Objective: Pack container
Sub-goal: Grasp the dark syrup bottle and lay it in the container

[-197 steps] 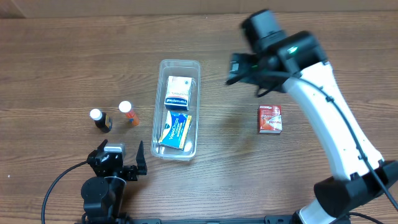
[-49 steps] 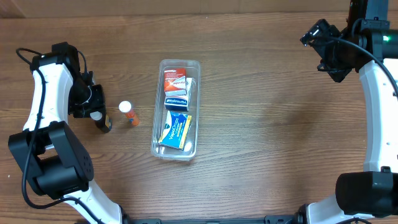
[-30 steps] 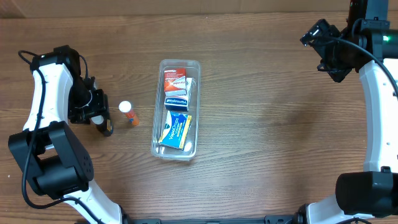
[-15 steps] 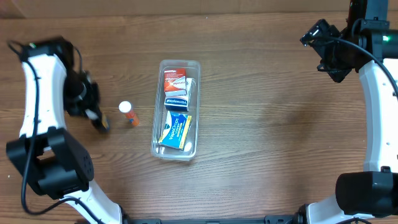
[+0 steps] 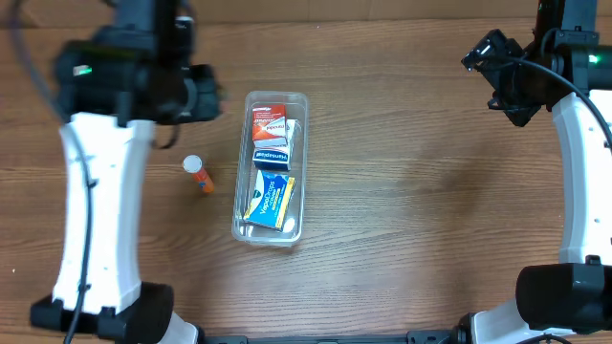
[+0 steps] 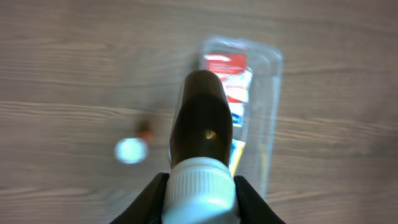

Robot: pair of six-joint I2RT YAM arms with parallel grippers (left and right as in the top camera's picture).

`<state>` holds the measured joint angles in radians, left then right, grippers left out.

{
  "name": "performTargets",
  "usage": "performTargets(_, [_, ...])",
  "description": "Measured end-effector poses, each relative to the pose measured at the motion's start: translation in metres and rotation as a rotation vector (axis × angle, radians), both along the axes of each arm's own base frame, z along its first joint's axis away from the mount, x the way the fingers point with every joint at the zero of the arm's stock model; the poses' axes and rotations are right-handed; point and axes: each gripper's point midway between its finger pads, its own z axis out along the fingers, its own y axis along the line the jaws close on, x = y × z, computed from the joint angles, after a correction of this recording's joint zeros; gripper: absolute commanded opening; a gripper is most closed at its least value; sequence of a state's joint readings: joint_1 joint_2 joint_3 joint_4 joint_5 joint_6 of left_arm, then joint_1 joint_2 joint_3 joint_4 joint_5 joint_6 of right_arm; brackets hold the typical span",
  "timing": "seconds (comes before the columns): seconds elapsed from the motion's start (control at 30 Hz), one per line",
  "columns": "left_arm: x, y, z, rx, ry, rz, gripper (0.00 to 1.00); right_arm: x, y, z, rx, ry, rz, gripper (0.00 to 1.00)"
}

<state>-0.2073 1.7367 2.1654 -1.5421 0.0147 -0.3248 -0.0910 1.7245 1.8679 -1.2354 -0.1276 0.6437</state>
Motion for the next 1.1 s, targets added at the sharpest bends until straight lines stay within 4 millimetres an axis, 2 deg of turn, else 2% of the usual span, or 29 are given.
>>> performTargets(0.1, [0.005, -0.037, -0.04, -0.021, 0.067, -0.011, 0.2, 0.0, 0.0, 0.0, 0.0, 0.0, 0.0, 1.0])
performTargets(0.23, [-0.002, -0.072, -0.098, -0.031, 0.162, 0.005, 0.2, 0.0, 0.0, 0.0, 0.0, 0.0, 0.0, 1.0])
performTargets(0.53, [-0.015, -0.108, -0.151, -0.054, 0.204, 0.054, 0.21, 0.0, 0.0, 0.0, 0.0, 0.0, 0.001, 1.0])
performTargets(0.6, [-0.019, -0.112, -0.169, -0.053, 0.211, 0.063, 0.22, 0.0, 0.0, 0.0, 0.0, -0.001, 0.001, 1.0])
performTargets(0.7, [-0.018, -0.112, -0.181, -0.056, 0.205, 0.086, 0.25, 0.0, 0.0, 0.0, 0.0, 0.0, 0.0, 1.0])
performTargets(0.77, [-0.014, -0.112, -0.181, -0.053, 0.189, 0.093, 0.31, 0.0, 0.0, 0.0, 0.0, 0.0, 0.0, 1.0])
performTargets(0.87, [-0.01, -0.111, -0.18, -0.049, 0.171, 0.104, 0.48, 0.0, 0.0, 0.0, 0.0, 0.0, 0.0, 1.0])
performTargets(1.1, [-0.007, -0.11, -0.179, -0.047, 0.155, 0.115, 0.47, 0.0, 0.0, 0.0, 0.0, 0.0, 0.001, 1.0])
